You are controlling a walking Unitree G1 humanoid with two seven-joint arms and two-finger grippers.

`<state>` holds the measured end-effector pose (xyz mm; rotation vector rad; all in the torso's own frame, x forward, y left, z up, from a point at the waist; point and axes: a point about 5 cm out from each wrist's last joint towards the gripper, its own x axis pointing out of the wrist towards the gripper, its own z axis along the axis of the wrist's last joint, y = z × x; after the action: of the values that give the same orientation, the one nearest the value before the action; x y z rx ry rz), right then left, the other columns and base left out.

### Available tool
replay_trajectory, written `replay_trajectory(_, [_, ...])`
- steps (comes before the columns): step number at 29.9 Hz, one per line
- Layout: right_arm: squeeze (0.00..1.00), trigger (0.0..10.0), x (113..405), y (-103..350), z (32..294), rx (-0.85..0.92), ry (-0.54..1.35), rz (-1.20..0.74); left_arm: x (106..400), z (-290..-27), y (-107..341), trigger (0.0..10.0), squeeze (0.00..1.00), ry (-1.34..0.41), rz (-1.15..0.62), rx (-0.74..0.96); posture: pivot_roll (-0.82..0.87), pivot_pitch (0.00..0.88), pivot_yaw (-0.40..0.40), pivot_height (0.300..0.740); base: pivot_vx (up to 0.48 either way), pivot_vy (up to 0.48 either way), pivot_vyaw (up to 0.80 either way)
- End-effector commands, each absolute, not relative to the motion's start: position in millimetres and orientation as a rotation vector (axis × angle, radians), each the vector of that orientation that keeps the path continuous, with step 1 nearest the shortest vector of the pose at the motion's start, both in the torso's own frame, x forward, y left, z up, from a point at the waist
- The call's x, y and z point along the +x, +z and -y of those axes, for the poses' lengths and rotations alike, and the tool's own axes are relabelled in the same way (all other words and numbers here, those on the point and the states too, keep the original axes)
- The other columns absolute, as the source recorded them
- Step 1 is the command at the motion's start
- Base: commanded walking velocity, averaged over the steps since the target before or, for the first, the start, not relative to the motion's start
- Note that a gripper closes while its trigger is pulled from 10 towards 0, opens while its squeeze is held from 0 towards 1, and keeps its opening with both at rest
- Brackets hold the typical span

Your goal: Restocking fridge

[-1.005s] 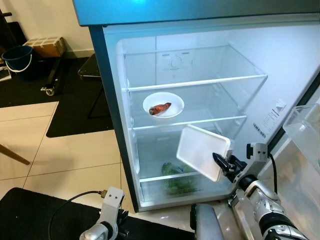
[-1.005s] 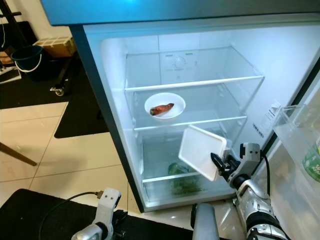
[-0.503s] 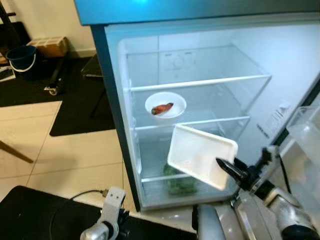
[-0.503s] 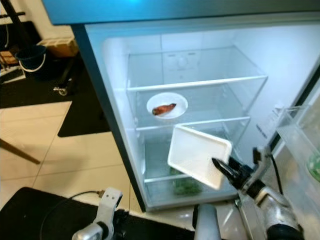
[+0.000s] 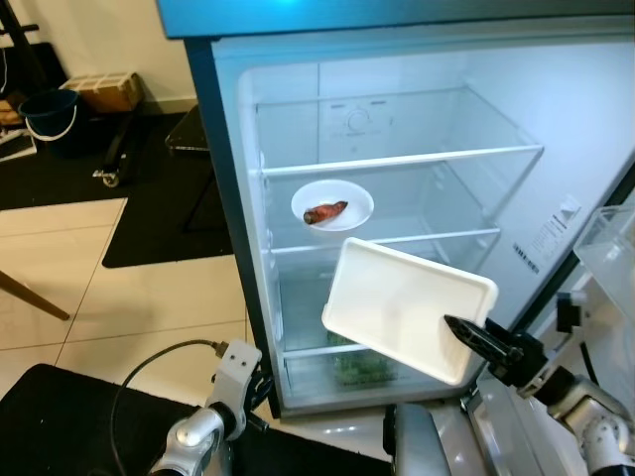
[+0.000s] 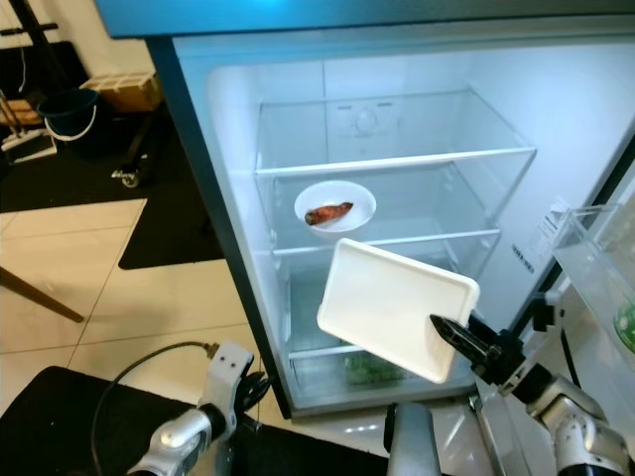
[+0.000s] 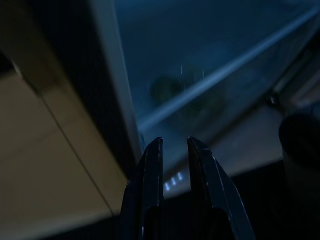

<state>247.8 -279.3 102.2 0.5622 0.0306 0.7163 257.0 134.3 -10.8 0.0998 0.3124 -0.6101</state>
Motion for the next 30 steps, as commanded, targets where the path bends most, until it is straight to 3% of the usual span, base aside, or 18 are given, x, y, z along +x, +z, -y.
replay_trajectory(1, [0.0, 10.0, 246, 110, 283, 0.58, 0.725, 0.015, 256, -134, -10, 10.0, 0.0, -0.632, -0.301, 0.115, -0.1, 0.0, 0.035, 0.431, 0.0, 0.0, 0.0])
replay_trajectory(7, [0.0, 10.0, 245, 137, 299, 0.691, 0.671, 0.212, 271, -122, 21, 10.0, 0.0, -0.69, -0.064, 0.216, -0.1, 0.0, 0.04, 0.431, 0.0, 0.0, 0.0])
replay_trajectory(13, [0.0, 10.0, 246, 146, 301, 0.722, 0.666, 0.26, 275, -119, 30, 10.0, 0.0, -0.689, -0.003, 0.228, -0.11, 0.0, 0.038, 0.431, 0.0, 0.0, 0.0])
replay_trajectory(22, [0.0, 10.0, 254, 132, 285, 0.713, 0.664, 0.138, 273, -117, 30, 10.0, 0.0, -0.696, 0.012, 0.247, -0.1, 0.0, 0.032, 0.431, 0.0, 0.0, 0.0])
replay_trajectory(30, [0.0, 10.0, 254, 121, 249, 0.789, 0.769, 0.056, 272, -118, 30, 10.0, 0.0, -0.685, 0.015, 0.252, -0.1, 0.0, 0.033, 0.431, 0.0, 0.0, 0.0])
